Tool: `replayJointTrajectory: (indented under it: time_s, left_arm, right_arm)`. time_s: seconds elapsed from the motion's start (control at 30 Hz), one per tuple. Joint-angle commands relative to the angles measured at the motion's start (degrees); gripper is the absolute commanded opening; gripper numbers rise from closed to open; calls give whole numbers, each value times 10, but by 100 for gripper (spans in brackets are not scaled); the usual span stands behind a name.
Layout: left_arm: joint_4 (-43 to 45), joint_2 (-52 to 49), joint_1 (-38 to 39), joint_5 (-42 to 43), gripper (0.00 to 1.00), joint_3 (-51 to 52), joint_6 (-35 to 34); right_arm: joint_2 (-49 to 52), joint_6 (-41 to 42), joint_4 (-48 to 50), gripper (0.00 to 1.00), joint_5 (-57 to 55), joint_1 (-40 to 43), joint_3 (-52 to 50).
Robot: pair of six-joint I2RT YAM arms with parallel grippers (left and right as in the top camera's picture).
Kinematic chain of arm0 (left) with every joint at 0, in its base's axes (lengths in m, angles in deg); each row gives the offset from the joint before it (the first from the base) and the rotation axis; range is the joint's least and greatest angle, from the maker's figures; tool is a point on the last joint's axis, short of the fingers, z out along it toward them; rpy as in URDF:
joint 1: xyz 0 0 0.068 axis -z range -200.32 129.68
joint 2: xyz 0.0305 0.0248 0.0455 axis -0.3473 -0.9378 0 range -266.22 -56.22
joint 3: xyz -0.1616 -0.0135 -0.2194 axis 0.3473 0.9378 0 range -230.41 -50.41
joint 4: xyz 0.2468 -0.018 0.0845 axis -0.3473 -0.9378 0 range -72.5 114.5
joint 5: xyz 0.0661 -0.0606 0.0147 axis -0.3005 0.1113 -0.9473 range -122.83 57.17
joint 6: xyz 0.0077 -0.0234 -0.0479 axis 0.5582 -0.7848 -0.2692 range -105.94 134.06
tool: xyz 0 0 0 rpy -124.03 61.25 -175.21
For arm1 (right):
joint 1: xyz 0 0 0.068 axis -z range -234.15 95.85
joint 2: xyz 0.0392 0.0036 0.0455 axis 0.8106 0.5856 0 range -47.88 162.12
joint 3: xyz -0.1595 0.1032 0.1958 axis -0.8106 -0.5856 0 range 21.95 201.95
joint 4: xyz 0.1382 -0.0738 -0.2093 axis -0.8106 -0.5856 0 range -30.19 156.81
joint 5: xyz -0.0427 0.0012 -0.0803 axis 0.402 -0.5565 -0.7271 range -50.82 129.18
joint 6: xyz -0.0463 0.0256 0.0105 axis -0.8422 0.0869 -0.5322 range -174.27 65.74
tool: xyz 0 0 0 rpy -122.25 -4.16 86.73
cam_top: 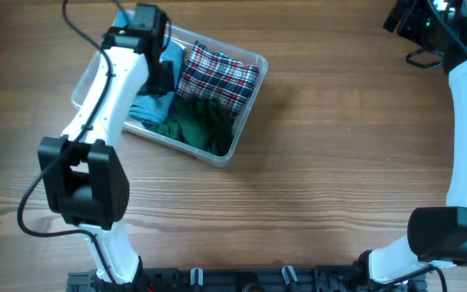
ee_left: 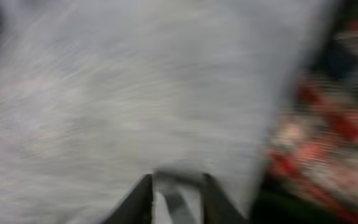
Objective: Pack container
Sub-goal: 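Tuck the denim cloth's edges into the bin with the left gripper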
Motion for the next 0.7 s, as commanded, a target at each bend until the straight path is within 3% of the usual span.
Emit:
replayJointTrajectory:
  time_s: [0.0, 0.23, 0.57, 0.67]
  left_arm:
    - [2, 40, 36, 9, 33, -22, 19]
    - [-17, 51, 62, 12, 25, -22, 19]
    - [-11, 54, 161, 27, 23, -22, 45]
    - [-1, 52, 177, 42, 17, -22, 45]
  right_arm:
    - [2, 4, 2, 100, -8, 0, -2]
    - [2, 4, 2, 99, -8, 0, -2]
    - [2, 4, 2, 100, -8, 0, -2]
    - [2, 4, 2, 100, -8, 0, -2]
